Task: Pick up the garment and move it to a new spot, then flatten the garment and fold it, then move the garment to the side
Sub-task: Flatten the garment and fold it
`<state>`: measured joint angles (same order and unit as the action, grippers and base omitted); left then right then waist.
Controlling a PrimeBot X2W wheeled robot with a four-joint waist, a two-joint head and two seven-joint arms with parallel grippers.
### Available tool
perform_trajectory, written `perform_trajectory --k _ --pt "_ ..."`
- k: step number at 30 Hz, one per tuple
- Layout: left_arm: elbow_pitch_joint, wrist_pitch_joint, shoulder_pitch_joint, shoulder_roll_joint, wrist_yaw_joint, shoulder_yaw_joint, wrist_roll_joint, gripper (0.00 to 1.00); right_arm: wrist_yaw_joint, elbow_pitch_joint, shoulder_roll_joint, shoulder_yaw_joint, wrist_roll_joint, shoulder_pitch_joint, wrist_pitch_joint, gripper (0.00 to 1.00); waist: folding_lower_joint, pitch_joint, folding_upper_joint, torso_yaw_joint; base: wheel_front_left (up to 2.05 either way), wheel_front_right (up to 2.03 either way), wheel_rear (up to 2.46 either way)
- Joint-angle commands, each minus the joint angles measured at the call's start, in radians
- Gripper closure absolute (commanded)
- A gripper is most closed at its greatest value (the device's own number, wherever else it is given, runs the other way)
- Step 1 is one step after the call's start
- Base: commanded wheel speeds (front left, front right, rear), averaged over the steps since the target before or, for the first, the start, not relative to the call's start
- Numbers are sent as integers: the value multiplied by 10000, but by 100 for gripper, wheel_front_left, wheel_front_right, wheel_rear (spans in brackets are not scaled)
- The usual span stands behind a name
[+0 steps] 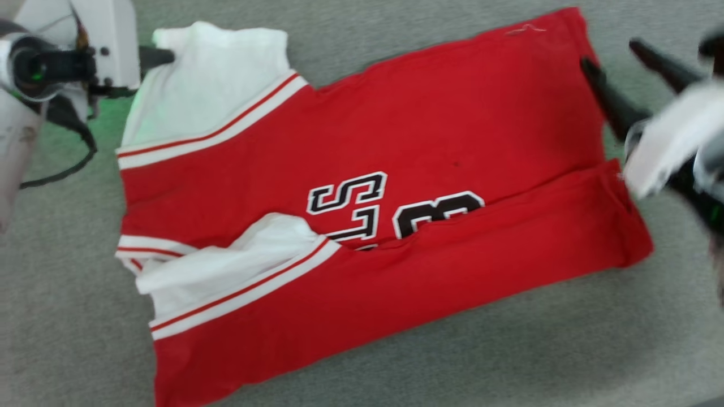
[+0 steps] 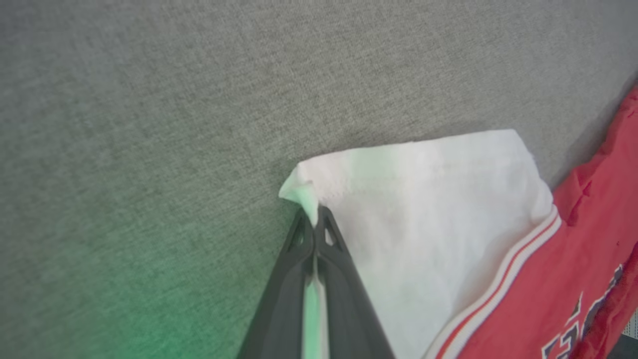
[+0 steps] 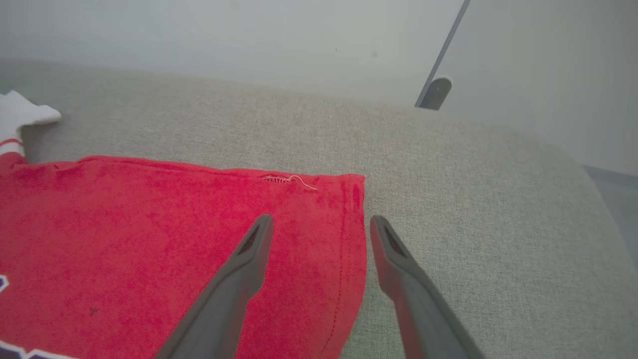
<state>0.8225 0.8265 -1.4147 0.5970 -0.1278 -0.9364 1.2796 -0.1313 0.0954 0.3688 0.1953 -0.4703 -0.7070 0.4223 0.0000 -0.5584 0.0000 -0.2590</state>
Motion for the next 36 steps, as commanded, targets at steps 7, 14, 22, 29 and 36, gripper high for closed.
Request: perform_trajectory --k 7,14,22,29,36 --pt "-217 -108 -168 -454 -32 -323 177 100 9 2244 501 313 -623 -2770 3036 0 0 -564 0 866 0 0 0" --pt "-275 -282 -518 -679 -9 -556 277 100 9 3923 647 407 -557 -4204 5145 0 0 -851 0 1290 0 0 0" --pt "-388 -535 -613 -675 3 -767 520 100 9 5123 560 1020 -155 -4626 5280 100 0 -1018 0 1468 0 0 0" --pt "-956 -1705 -398 -677 -11 -632 915 100 9 4975 834 1242 -718 -4450 4019 100 0 -268 0 1804 0 0 0" --pt "-2575 -2544 266 -38 -15 -657 1510 100 9 4025 1584 1972 -1754 -3474 3474 100 0 882 0 2125 0 0 0"
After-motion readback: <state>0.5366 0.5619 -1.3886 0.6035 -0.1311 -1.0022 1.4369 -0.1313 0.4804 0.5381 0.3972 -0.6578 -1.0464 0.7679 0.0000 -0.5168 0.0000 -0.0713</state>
